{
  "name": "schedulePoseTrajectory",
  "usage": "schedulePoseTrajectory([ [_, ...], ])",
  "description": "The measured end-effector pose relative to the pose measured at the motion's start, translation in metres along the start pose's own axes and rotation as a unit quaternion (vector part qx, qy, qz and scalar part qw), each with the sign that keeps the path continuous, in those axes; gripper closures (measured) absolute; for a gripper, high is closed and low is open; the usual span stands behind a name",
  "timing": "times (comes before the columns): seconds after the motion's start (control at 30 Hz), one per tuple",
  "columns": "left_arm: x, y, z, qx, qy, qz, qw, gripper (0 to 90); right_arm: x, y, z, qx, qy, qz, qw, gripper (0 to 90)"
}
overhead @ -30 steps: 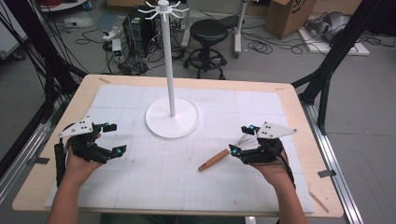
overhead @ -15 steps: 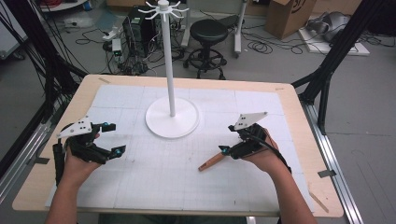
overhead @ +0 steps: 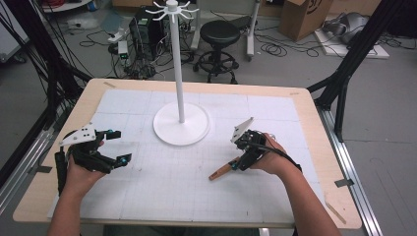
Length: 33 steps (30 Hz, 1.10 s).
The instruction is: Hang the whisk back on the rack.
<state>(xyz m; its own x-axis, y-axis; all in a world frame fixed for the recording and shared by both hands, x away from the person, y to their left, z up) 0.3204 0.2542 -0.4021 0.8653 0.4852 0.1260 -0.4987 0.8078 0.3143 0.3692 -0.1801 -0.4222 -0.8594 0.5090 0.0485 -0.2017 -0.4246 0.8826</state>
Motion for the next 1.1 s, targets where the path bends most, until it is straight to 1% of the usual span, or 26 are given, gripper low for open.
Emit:
schedulePoseTrajectory([
  [0.03, 0.0, 0.0, 0.0, 0.0, 0.0, 0.0, 1.0, 2.5, 0.0, 0.0, 0.0, 0.0, 0.0, 0.0, 1.0, 17.3],
  [0.07, 0.0, 0.0, 0.0, 0.001, 0.001, 0.0, 1.0, 2.5, 0.0, -0.004, -0.002, 0.016, 0.004, -0.001, 0.9999, 17.5],
  [0.1, 0.0, 0.0, -0.001, 0.002, 0.0, -0.001, 1.0, 2.5, 0.0, -0.013, -0.005, 0.043, 0.01, 0.003, 0.999, 17.8],
  [0.13, 0.0, -0.001, -0.001, 0.001, 0.001, -0.001, 1.0, 2.5, 0.0, -0.018, -0.006, 0.061, 0.017, 0.003, 0.998, 20.7],
  [0.17, 0.0, -0.001, -0.001, 0.002, 0.001, -0.001, 1.0, 2.5, 0.0, -0.018, -0.006, 0.061, 0.017, 0.003, 0.998, 20.7],
  [0.2, 0.0, 0.0, -0.001, 0.002, 0.0, -0.001, 1.0, 2.5, 0.0, -0.022, -0.007, 0.078, 0.026, 0.01, 0.9965, 25.5],
  [0.23, 0.0, 0.0, -0.001, 0.001, 0.001, -0.001, 1.0, 2.5, 0.001, -0.026, -0.008, 0.092, 0.032, 0.011, 0.9952, 28.8],
  [0.27, 0.0, 0.0, -0.001, 0.002, 0.001, -0.001, 1.0, 2.5, 0.001, -0.025, -0.007, 0.095, 0.03, 0.017, 0.9949, 32.3],
  [0.3, 0.0, 0.0, -0.001, 0.002, 0.0, -0.001, 1.0, 2.5, 0.002, -0.024, -0.006, 0.102, 0.033, 0.024, 0.9939, 38.6],
  [0.33, 0.0, 0.0, -0.001, 0.002, 0.001, -0.001, 1.0, 2.5, 0.002, -0.024, -0.006, 0.102, 0.033, 0.024, 0.9939, 38.6],
  [0.37, 0.0, 0.0, -0.001, 0.002, 0.001, -0.001, 1.0, 2.5, 0.002, -0.024, -0.006, 0.102, 0.037, 0.023, 0.9938, 40.6],
  [0.4, 0.0, -0.001, -0.001, 0.002, 0.001, -0.001, 1.0, 2.5, 0.004, -0.023, -0.006, 0.108, 0.034, 0.026, 0.9932, 42.3],
  [0.43, 0.0, -0.001, -0.001, 0.003, 0.001, -0.001, 1.0, 2.5, 0.003, -0.023, -0.005, 0.106, 0.041, 0.024, 0.9932, 42.7],
  [0.5, 0.0, 0.0, -0.001, 0.003, 0.0, -0.001, 1.0, 2.4, 0.005, -0.022, -0.005, 0.113, 0.037, 0.022, 0.9926, 45.9],
  [0.6, -0.001, 0.0, 0.0, 0.002, 0.0, 0.0, 1.0, 2.5, 0.005, -0.021, -0.005, 0.119, 0.041, 0.022, 0.9918, 55.1],
  [0.63, -0.001, 0.0, 0.0, 0.002, 0.001, 0.001, 1.0, 2.5, 0.006, -0.021, -0.004, 0.123, 0.044, 0.023, 0.9911, 58.7],
  [0.67, -0.001, 0.0, 0.0, 0.001, 0.0, 0.0, 1.0, 2.5, 0.007, -0.021, -0.004, 0.124, 0.044, 0.02, 0.991, 62.2],
  [0.7, -0.001, 0.0, 0.0, 0.001, 0.0, 0.0, 1.0, 2.5, 0.008, -0.02, -0.004, 0.13, 0.045, 0.019, 0.9904, 65.6],
  [0.73, -0.001, 0.0, 0.0, 0.001, 0.0, 0.0, 1.0, 2.5, 0.009, -0.02, -0.003, 0.134, 0.05, 0.016, 0.9897, 68.7],
  [0.77, -0.001, 0.0, 0.0, 0.001, 0.0, 0.0, 1.0, 2.5, 0.011, -0.02, -0.003, 0.139, 0.051, 0.013, 0.9888, 70.2],
  [0.87, -0.001, 0.0, 0.0, 0.002, 0.0, 0.0, 1.0, 2.5, 0.014, -0.02, -0.002, 0.142, 0.055, 0.004, 0.9883, 70.8],
  [0.97, -0.001, 0.0, 0.0, 0.002, 0.0, 0.001, 1.0, 2.5, 0.014, -0.019, -0.002, 0.137, 0.055, -0.002, 0.9891, 71.0],
  [1.0, -0.001, 0.0, 0.0, 0.001, 0.0, 0.001, 1.0, 2.5, 0.013, -0.017, -0.001, 0.13, 0.052, -0.008, 0.9901, 71.1],
  [1.03, 0.0, 0.001, 0.0, 0.002, -0.001, -0.001, 1.0, 2.5, 0.011, -0.015, 0.0, 0.119, 0.05, -0.007, 0.9916, 71.0],
  [1.07, 0.0, 0.001, 0.0, 0.001, -0.001, 0.0, 1.0, 2.5, 0.01, -0.012, 0.002, 0.103, 0.047, -0.007, 0.9935, 71.1],
  [1.1, 0.0, 0.001, 0.0, 0.001, 0.0, 0.0, 1.0, 2.4, 0.009, -0.007, 0.004, 0.087, 0.04, -0.006, 0.9954, 71.0],
])
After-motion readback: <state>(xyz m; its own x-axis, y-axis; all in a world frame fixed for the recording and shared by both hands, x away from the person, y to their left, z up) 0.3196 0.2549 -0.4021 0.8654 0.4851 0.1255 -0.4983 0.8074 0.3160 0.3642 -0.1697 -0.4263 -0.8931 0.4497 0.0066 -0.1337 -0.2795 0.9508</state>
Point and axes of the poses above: each handheld gripper's, and its own axes: y roughly backward along the jaws, z roughly out of its top, x roughly to its left, the point moved 3 cm from there along -y, roughly forward along the jaws, and after that the axes turned 14 degrees about -y, right-handed, at the moved point
